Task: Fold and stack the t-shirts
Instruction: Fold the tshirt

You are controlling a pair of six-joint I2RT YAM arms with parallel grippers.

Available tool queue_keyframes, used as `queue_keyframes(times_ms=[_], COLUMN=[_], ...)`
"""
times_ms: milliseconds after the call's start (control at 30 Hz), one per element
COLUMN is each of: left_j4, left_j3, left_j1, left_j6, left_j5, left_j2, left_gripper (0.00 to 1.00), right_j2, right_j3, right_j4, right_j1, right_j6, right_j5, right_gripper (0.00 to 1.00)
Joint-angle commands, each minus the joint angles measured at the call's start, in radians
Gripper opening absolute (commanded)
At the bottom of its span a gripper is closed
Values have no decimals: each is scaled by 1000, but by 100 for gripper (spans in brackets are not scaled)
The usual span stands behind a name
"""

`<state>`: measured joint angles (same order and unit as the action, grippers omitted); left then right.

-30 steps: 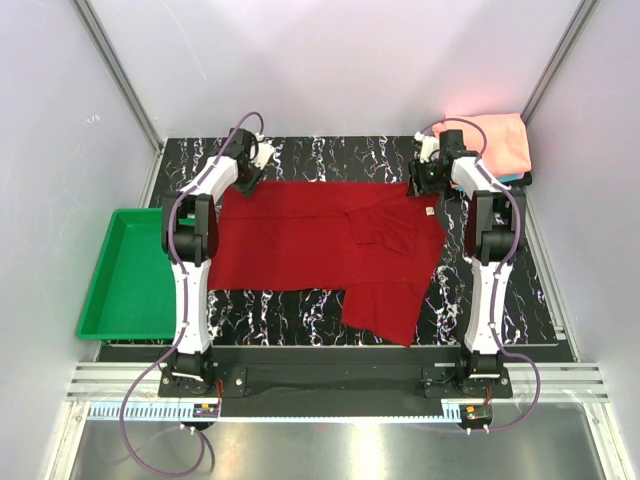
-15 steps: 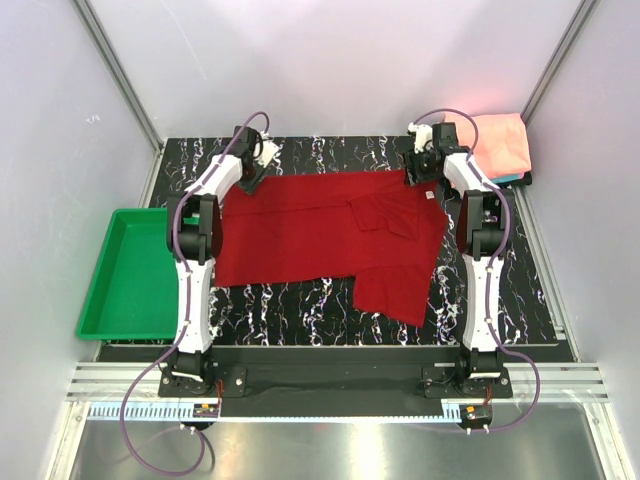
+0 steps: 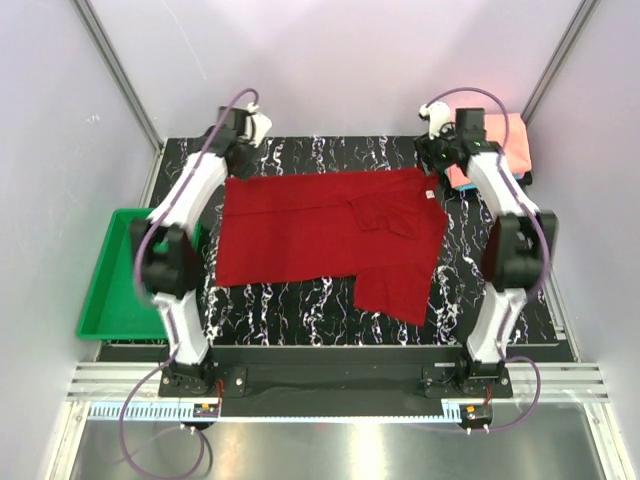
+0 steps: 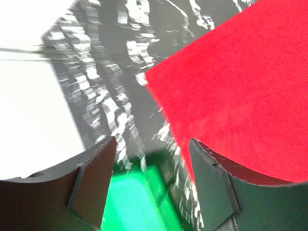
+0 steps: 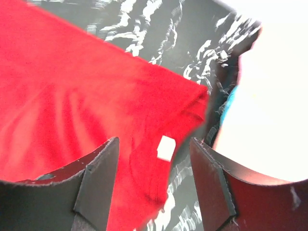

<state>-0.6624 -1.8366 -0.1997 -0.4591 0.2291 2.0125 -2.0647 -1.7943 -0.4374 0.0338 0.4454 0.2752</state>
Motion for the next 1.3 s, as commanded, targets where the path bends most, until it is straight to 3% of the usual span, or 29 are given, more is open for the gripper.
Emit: queue_keyframes(times_ms=[0,167,300,400,500,767,933,1267], left_j4=[-51,9,-19,-40,-46,-59,-101,-97], left_j3=[130,486,571,609,664,743,735,761], left_j1=[5,8,11,29,57,59,59,63], left_j6=[22,-59,22,91,135,171,135,146], left_j5=[-46,-82,-145,-206,-276,-379,-383,-312], left_j2=[-245,-483,-569,-612,-653,-652,-609,-569], left_gripper=[68,67,69,85,85,82,79,71], right_j2=[279,550,701,807,946,1333,1379,1175], right_j3=[172,516,668,769,933,1177,1227,1257], right_j4=[34,-105,-276,-406,-460,-628,-670,-522], right_j1=[0,6,32,64,109,173,175,175], right_j6=[186,323,389,470,579,898,1010,1104], right_j5=[102,186,222,249,245,279,285,295], right_gripper=[67,66,64,61,59,55,55,53])
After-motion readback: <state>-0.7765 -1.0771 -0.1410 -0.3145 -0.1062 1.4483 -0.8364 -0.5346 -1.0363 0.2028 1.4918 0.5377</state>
